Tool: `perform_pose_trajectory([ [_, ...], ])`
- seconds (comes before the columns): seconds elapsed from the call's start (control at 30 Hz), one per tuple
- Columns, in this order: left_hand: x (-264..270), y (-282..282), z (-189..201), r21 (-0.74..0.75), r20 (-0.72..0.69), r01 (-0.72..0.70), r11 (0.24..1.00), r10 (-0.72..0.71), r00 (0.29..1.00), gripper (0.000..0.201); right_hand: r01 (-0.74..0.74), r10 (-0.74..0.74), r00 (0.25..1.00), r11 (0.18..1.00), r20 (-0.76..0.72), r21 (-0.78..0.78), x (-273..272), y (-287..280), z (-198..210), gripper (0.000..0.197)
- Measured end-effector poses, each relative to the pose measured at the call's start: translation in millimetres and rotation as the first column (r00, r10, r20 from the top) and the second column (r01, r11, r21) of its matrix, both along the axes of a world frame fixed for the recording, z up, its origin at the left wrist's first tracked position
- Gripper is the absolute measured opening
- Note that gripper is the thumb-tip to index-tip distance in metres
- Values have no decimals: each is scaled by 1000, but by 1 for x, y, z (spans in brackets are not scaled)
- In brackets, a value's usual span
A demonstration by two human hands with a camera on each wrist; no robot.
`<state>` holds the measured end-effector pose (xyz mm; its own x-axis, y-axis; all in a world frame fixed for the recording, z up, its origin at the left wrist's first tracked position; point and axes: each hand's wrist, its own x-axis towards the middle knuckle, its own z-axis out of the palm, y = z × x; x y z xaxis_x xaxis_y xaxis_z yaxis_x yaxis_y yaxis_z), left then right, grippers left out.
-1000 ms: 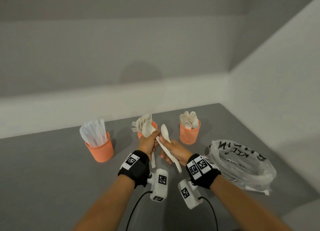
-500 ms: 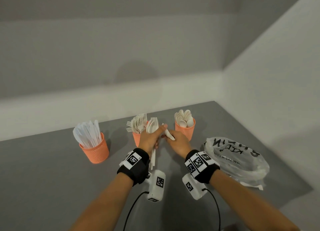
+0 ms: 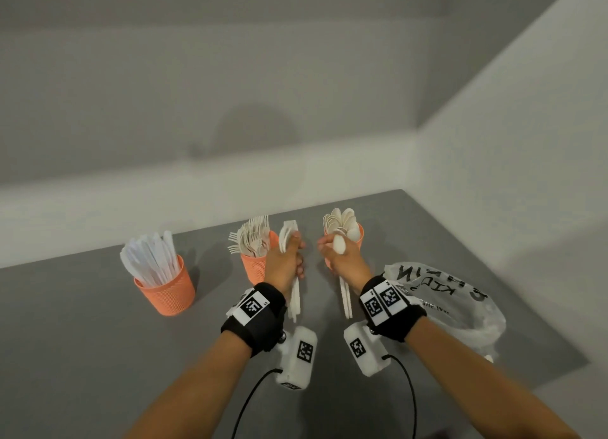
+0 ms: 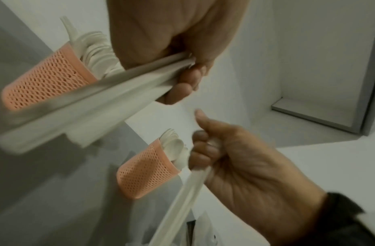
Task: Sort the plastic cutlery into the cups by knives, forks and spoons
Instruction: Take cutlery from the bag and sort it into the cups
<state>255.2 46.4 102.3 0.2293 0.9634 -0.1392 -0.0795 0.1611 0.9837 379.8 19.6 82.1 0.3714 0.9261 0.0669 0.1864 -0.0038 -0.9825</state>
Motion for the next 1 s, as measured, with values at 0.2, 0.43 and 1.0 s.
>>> perform_pose_trajectory([
  [0.2,-22,39,25,84,91,-228,970,220,971,36,395,-319,870,908,-376,142,41,15,46,35],
  [0.43,-24,97,55,218,195,-372,902,333,922,19,615,-378,698,752,-609,238,79,52,75,46],
  [1.0,-3,123,-10,522,-380,-197,830,433,818,25,581,-407,721,796,-561,169,95,99,17,35],
])
